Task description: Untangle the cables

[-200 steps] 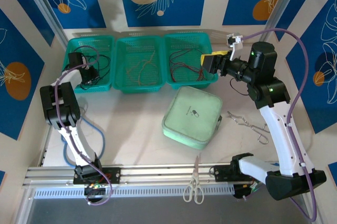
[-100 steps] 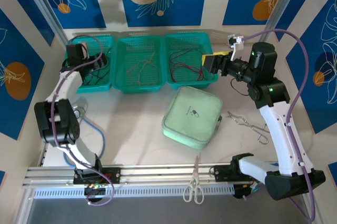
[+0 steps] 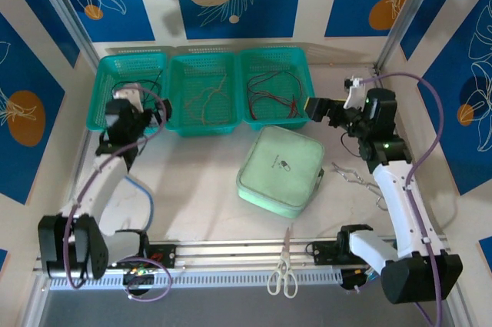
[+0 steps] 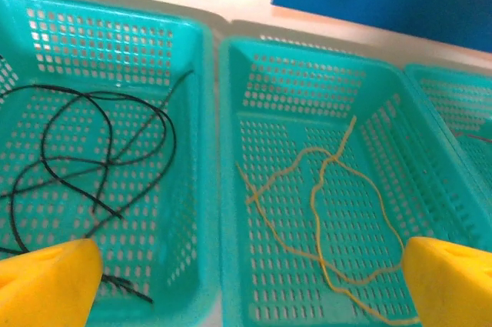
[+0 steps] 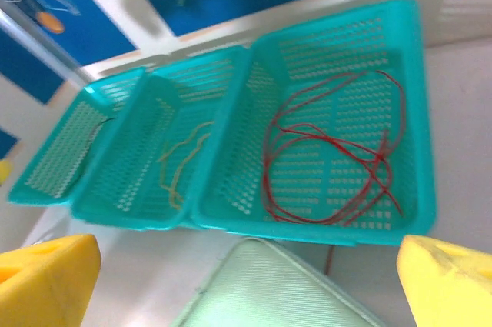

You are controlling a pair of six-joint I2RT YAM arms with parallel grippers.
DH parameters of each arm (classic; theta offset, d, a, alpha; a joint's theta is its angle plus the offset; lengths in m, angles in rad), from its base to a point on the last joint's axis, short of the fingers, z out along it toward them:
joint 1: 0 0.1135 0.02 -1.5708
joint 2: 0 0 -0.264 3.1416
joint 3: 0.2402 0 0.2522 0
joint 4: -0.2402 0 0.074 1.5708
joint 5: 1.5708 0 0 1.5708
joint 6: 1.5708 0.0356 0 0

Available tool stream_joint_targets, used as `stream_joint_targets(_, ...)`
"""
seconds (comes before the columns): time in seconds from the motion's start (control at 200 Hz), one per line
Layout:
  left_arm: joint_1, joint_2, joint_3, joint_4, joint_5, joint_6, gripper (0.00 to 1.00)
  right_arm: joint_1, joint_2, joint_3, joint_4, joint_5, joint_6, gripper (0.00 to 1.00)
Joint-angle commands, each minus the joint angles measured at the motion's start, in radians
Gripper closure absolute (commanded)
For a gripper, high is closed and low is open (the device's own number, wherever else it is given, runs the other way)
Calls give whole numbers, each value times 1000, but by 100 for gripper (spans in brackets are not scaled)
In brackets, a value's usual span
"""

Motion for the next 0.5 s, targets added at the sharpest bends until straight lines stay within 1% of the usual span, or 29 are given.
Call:
stream_joint_targets(0.0,-68,-78,-151,193,-21,62,1,24,-10,-171,221,175,-24,1)
stream_joint_targets(0.085,-103,-114,-258,280,-82,125,1,42,-9,-333,435,286,-102,1)
stream_joint_targets(0.15,-108,-135,-314,328,-90,171,1,35,11,-389,495,346,-131,1)
stream_joint_targets(0.225,-109,-153,-358,362,-112,190,1,22,37,-433,541,391,-163,1)
stream_joint_targets(0.26,-108,-155,-369,372,-114,210,1,14,51,-466,599,414,-179,1)
stream_joint_targets(0.37,-109,-128,-391,417,-137,252,1,-24,106,-544,767,418,-197,1)
stream_joint_targets(0.495,-108,-47,-426,556,-158,269,1,-50,202,-581,908,392,-184,1)
